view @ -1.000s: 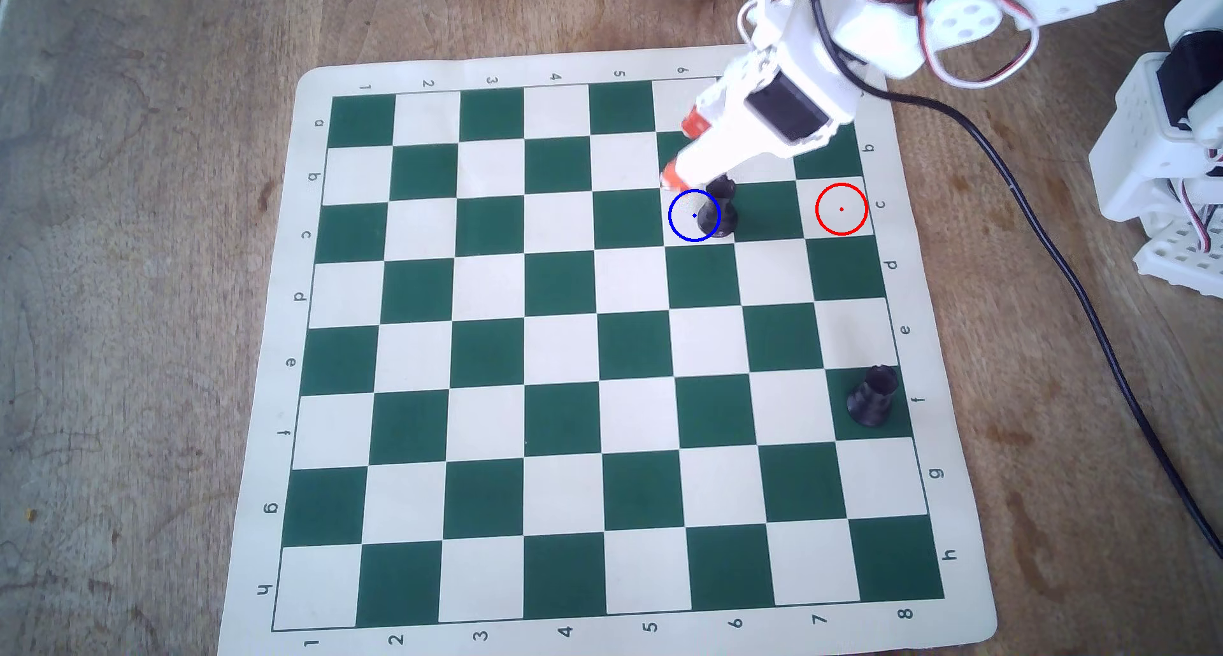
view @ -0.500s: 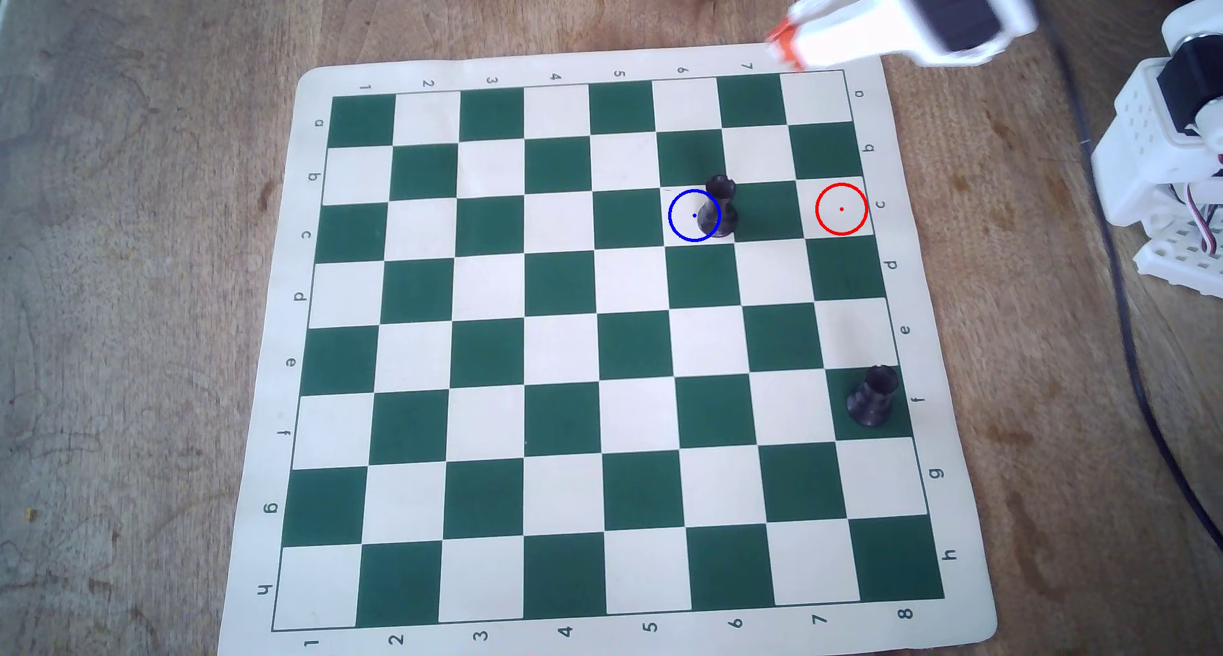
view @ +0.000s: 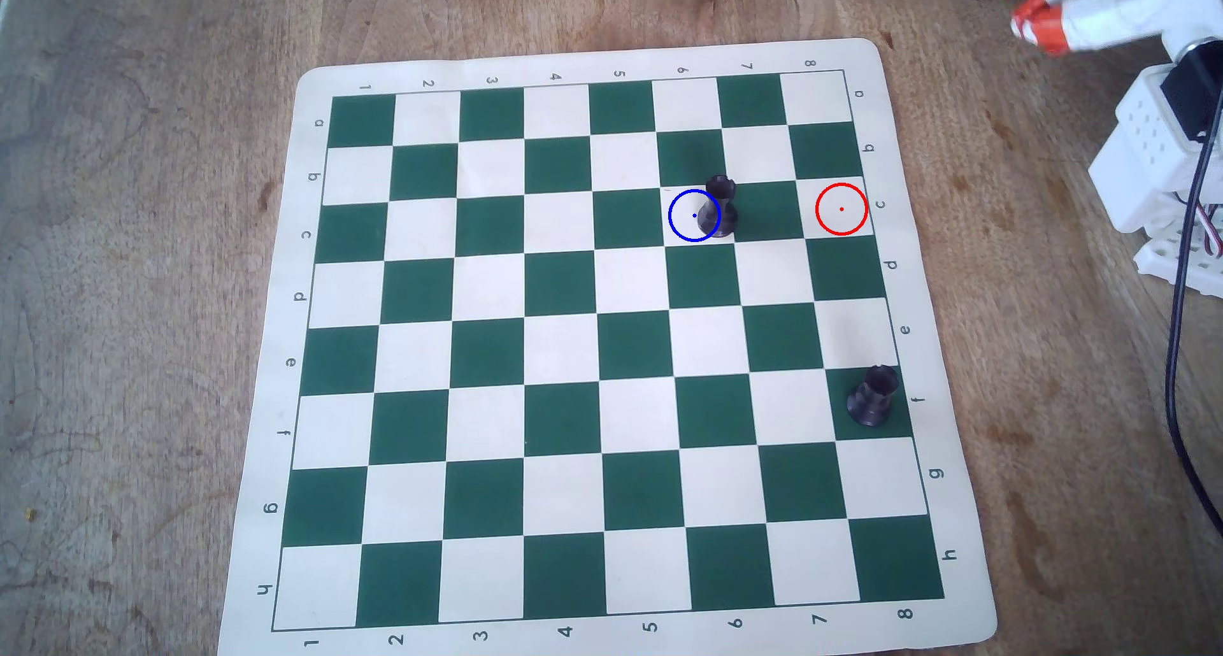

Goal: Move the chess piece from red to blue

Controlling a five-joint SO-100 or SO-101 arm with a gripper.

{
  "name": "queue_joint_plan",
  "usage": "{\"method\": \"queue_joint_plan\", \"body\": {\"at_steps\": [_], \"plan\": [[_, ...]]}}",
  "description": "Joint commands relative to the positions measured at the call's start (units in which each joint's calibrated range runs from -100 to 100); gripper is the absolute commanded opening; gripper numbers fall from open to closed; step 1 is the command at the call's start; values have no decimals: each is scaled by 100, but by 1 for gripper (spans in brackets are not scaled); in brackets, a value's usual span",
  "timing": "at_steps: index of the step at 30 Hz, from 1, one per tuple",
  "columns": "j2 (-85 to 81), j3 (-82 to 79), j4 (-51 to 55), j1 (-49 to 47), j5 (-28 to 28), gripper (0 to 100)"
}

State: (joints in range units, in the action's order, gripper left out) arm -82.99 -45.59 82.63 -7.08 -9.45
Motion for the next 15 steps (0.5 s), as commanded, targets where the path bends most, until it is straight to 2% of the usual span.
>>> {"method": "queue_joint_plan", "body": {"at_steps": [1,4,9,10,13,14,15], "plan": [[-572,-509,-441,94,20,0],[-1175,-1261,-1539,219,73,0],[-1259,-2494,-4627,665,347,0],[-1259,-3138,-6117,782,537,0],[-1268,-4344,-8722,821,762,0],[-1268,-5042,-10237,728,904,0],[-1268,-5314,-10925,688,904,0]]}}
